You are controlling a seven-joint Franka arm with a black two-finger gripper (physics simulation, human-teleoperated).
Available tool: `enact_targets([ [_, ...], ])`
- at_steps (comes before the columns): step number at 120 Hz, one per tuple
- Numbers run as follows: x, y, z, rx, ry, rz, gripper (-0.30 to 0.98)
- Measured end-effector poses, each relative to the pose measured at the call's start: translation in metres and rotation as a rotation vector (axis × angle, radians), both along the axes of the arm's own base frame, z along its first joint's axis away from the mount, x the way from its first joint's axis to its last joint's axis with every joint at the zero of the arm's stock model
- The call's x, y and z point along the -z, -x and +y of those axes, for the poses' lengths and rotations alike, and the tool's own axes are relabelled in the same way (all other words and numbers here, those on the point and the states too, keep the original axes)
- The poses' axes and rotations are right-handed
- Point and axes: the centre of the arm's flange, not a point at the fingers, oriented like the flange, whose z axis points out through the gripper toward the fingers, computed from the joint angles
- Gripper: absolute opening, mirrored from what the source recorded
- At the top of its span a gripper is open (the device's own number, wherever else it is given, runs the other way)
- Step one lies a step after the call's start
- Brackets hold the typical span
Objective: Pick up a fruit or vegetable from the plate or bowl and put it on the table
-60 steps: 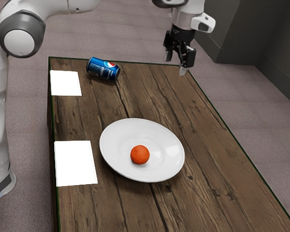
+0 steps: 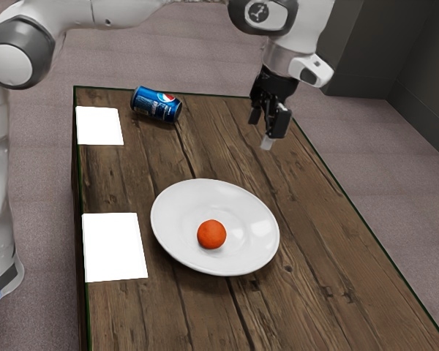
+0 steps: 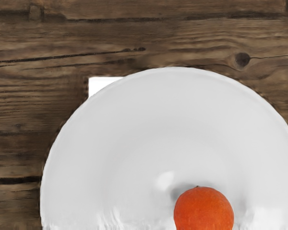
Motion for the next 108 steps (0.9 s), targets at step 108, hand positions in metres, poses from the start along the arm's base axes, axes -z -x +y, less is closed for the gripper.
enact_targets([
  [108, 0.138, 0.101, -0.071, 0.311, 0.091, 0.097, 0.68],
])
